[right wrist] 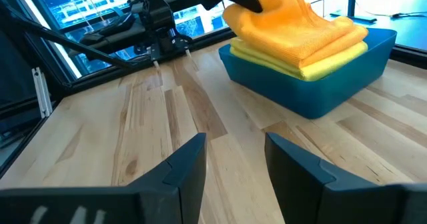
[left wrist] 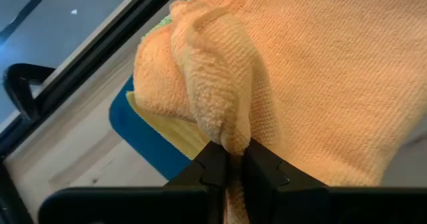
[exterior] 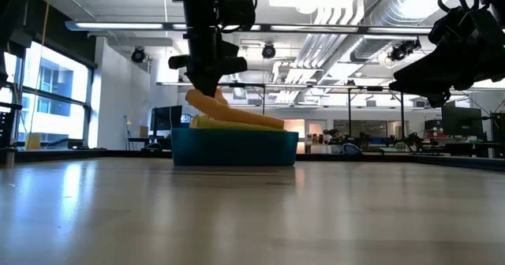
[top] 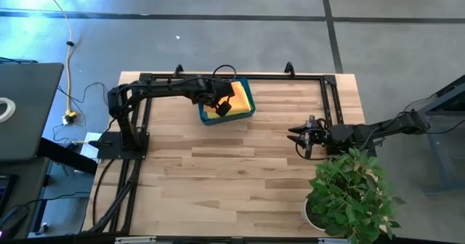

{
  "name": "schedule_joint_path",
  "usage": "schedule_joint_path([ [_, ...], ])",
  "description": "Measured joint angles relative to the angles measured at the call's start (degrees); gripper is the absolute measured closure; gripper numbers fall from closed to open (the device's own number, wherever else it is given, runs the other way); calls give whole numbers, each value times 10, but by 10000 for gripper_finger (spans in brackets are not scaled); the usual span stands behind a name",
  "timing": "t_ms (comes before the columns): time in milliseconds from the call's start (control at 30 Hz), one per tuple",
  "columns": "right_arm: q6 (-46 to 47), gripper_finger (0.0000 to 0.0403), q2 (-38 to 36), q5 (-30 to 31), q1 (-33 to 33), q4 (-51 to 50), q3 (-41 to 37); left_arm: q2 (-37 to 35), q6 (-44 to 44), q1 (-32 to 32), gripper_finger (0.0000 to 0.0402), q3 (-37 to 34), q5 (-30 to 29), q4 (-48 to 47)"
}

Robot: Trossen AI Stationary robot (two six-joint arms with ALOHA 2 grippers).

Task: Fold microfiber towels
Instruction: Stack the orange microfiber cloth on the yellow microfiber cloth in the blue bin, then return to Home Position

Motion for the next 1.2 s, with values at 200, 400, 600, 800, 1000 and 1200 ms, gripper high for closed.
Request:
schedule_joint_path([
  [200,0,256,0,0,0,0,0,-1,8,1,331,-2,2,3],
  [400,0,256,0,0,0,0,0,-47,49,6,264,-3,9,10],
  [600,0,256,0,0,0,0,0,-128,97,-3,242,-2,4,10],
  [800,0,256,0,0,0,0,0,-195,158,-30,255,-2,-10,-38],
  [1000,0,256,0,0,0,0,0,-308,110,-67,279,-55,-69,-69],
  [1200,0,256,0,0,0,0,0,-465,13,-127,288,-220,-107,-34],
])
